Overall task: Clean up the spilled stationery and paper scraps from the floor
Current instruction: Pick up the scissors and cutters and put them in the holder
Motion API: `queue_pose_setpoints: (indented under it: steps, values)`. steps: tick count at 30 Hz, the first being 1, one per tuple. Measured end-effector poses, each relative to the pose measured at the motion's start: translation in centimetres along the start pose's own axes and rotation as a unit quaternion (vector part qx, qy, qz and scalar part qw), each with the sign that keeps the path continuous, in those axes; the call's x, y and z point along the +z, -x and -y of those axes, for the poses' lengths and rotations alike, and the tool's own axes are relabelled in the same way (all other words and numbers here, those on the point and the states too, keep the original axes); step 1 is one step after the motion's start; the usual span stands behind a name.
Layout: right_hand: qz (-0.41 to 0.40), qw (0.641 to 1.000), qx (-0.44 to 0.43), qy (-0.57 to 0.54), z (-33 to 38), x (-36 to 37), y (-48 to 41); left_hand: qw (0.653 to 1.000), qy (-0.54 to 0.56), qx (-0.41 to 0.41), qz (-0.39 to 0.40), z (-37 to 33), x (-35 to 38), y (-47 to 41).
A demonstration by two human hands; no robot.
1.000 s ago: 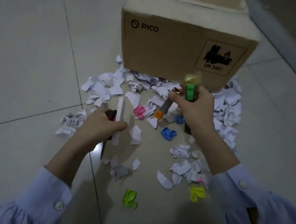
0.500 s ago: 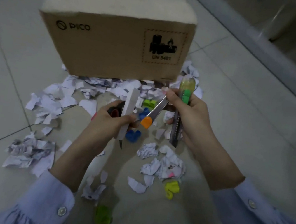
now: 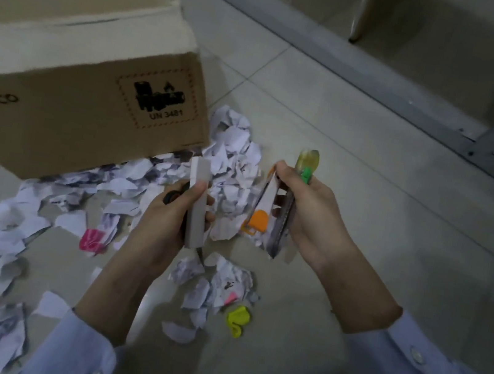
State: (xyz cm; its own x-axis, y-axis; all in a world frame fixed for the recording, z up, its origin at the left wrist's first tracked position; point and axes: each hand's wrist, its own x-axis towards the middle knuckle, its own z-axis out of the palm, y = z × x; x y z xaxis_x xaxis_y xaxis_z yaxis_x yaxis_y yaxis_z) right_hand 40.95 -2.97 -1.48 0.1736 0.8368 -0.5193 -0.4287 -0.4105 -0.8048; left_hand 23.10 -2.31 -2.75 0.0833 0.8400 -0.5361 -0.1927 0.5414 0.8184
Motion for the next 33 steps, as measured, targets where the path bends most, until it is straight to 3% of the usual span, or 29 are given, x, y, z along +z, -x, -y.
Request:
queue_pose_setpoints:
  steps: [6, 10, 17, 26, 33]
  values:
    - [-0.042, 0.986, 0.080, -0.137, 0.9, -2.2, 1.5, 1.000, -0.001, 0.008, 0.018, -0.7, 2.0, 0.4]
    - [-0.058, 0.985, 0.092, -0.131, 1.6, -2.8, 3.4, 0.999, 0.008, 0.030, 0.037, -1.6, 3.2, 1.4]
    - [-0.014, 0.986, 0.103, -0.126, 4.0, -2.6, 8.1, 0.990, -0.014, 0.108, 0.090, -4.4, 6.1, 5.5]
    - [0.035, 0.963, 0.001, -0.269, 13.9, -6.3, 17.9, 0.966, -0.019, 0.152, 0.206, -11.7, 13.8, 14.9]
    - [0.002, 0.962, -0.102, -0.252, 23.1, -11.8, 28.8, 0.931, 0.002, 0.196, 0.308, -17.6, 22.0, 24.1]
